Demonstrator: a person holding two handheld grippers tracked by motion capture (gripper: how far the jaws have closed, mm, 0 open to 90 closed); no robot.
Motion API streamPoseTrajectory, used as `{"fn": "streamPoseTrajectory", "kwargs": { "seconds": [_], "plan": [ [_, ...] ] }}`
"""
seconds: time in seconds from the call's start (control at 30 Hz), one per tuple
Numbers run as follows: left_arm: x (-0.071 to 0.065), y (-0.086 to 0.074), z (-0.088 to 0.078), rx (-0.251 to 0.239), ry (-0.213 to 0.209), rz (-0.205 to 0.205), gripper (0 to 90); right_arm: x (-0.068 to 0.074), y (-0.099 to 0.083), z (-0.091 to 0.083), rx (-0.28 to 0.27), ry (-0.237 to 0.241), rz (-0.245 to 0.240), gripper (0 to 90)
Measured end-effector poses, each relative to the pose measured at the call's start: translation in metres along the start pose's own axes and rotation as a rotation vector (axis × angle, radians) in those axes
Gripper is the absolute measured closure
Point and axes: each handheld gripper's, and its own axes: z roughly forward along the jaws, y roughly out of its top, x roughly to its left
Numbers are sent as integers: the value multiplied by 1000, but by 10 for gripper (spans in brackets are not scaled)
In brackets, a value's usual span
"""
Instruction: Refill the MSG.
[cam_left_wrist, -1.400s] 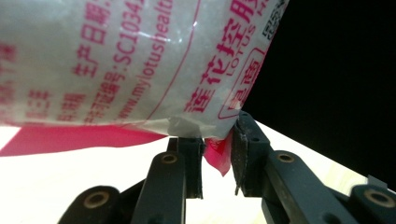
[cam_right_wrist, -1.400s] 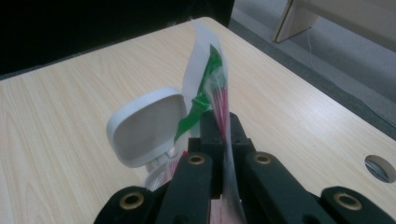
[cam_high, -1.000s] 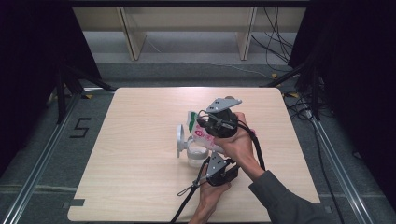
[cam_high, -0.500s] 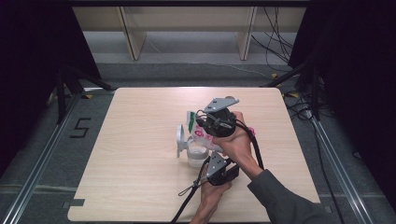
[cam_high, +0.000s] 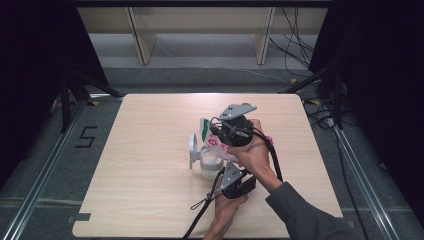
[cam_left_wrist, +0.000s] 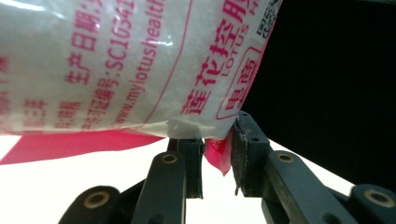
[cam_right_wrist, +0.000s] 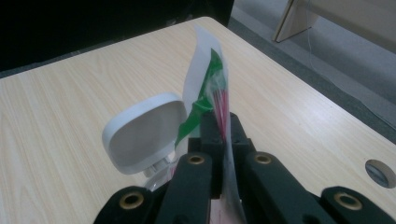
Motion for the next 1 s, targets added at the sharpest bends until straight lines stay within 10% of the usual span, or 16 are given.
{"fn": "streamPoseTrajectory", "kwargs": {
  "seconds": [0.57, 0.63, 0.67, 1.0],
  "plan": [
    [0, -1, 1, -34, -20, -9, 749, 2, 3, 1, 9, -1, -25, 900],
    [-6, 0, 5, -94, -37, -79, 749, 4, 2, 1, 19, 4, 5, 900],
    [0, 0, 1, -35, -17, -8, 749, 4, 2, 1, 20, 5, 2, 900],
    [-1, 3, -1, -19, -11, 3, 749, 5, 4, 2, 15, 5, 6, 900]
  ]
}}
